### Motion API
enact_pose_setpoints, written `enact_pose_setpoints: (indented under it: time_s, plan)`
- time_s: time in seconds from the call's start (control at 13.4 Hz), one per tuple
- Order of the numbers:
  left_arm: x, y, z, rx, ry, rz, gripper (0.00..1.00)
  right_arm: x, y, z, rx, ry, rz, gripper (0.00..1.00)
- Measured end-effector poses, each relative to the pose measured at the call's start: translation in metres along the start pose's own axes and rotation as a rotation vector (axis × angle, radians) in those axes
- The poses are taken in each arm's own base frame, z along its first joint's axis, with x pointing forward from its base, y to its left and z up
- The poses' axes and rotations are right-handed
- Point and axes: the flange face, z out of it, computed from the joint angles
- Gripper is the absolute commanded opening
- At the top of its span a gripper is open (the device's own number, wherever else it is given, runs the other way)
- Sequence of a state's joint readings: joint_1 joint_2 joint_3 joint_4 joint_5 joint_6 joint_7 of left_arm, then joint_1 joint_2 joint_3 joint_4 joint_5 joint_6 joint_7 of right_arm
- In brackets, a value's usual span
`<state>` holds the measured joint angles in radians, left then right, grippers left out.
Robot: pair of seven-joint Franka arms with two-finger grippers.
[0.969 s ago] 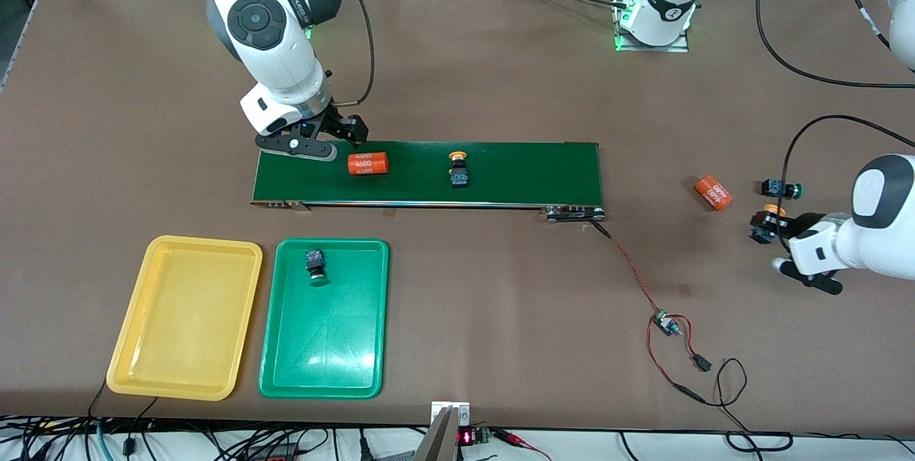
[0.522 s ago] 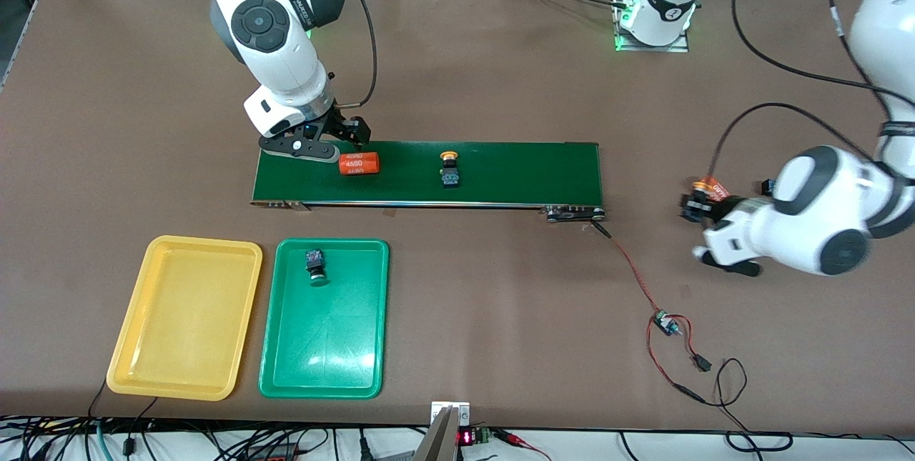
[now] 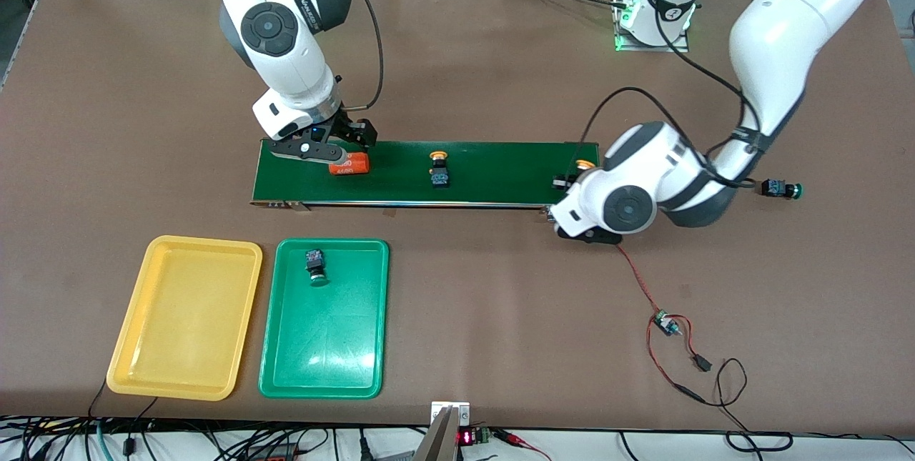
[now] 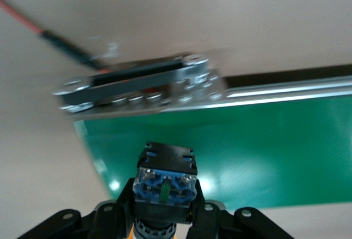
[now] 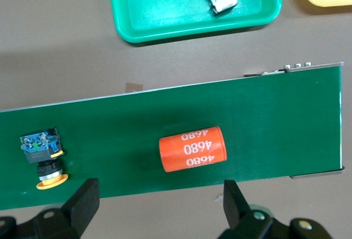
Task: Sort buttons by color to trays
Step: 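Grasp the yellow button with the right gripper while the left gripper places a green button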
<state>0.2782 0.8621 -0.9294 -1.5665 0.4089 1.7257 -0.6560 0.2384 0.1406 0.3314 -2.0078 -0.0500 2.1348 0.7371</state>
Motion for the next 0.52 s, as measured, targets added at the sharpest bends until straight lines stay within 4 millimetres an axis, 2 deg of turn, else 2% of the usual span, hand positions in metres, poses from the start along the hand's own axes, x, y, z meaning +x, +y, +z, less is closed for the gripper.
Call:
enact_pose_setpoints:
  time_s: [0.07,0.15,0.22,0.52]
  plan:
    - [0.0,0.008,0.013,-0.031,0.023,-0.024,0.42,0.0,0.0,0.001,0.0,-0.001,0.0,1.0]
    - [-0.002,0.016,0.025,-0.062,0.03,-0.053,0.99,0.0,0.0,0.001,0.0,-0.001,0.0,1.0]
    - [-0.005,0.022,0.03,-0.077,0.029,-0.073,1.0,0.0,0.0,0.001,0.0,-0.001,0.0,1.0]
    - [-0.011,0.029,0.022,-0.087,0.031,-0.084,1.0,0.002,-0.002,0.004,0.01,0.006,0.0,1.0]
